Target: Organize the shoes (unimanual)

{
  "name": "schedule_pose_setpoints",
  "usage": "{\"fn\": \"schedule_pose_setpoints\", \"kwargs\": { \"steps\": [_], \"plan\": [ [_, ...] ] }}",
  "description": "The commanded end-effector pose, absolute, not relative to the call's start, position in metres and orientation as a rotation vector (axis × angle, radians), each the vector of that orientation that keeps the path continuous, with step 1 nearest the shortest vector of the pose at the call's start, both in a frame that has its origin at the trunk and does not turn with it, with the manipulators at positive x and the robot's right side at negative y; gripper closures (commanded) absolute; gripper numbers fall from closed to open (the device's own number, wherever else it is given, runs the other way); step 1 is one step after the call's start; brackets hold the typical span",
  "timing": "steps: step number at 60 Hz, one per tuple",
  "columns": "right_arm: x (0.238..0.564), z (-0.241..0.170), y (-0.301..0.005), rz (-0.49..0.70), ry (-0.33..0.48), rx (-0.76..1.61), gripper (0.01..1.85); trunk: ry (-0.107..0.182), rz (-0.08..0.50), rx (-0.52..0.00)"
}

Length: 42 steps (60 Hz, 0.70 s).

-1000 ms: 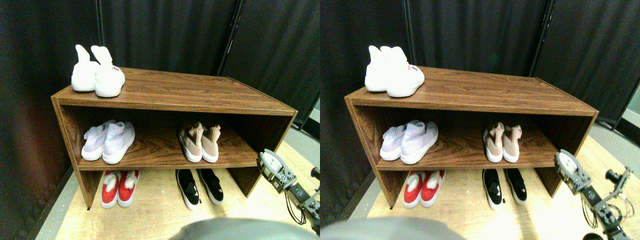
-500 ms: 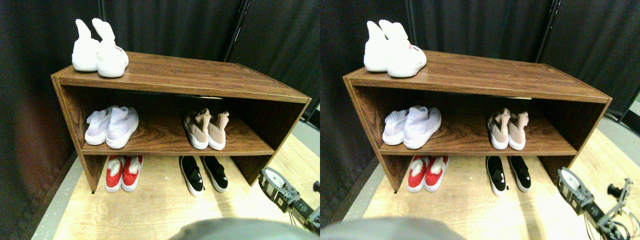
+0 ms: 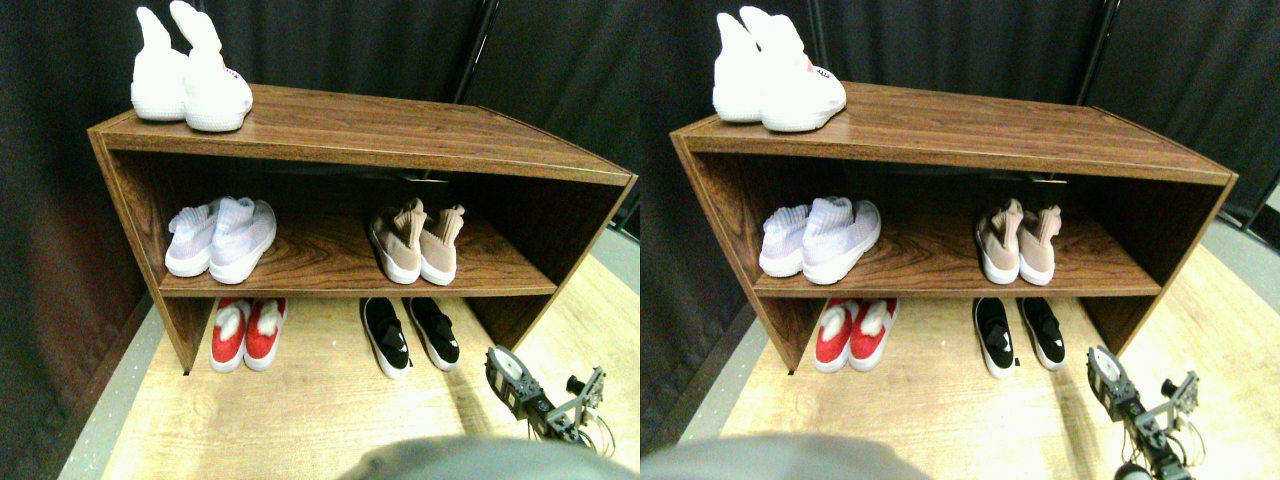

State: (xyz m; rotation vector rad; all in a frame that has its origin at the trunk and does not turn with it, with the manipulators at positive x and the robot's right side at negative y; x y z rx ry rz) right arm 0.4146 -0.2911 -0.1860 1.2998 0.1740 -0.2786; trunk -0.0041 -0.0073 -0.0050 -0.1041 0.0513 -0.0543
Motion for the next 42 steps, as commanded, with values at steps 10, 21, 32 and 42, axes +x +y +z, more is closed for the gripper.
{"fn": "schedule_pose_setpoints", "kwargs": {
  "steps": [10,21,32,42],
  "plan": [
    [0.443,-0.223,-0.306,-0.264,0.133,1.202,1.80,0.060,-0.061,-0.129],
    [0.461,-0.220,-0.316,-0.292,0.139,1.180,1.80,0.057,-0.059,-0.128],
    [0.472,-0.215,-0.318,-0.289,0.147,1.272,1.80,0.053,-0.054,-0.129],
    [0.481,-0.217,-0.316,-0.316,0.150,1.300,1.80,0.051,-0.051,-0.130]
  ]
}}
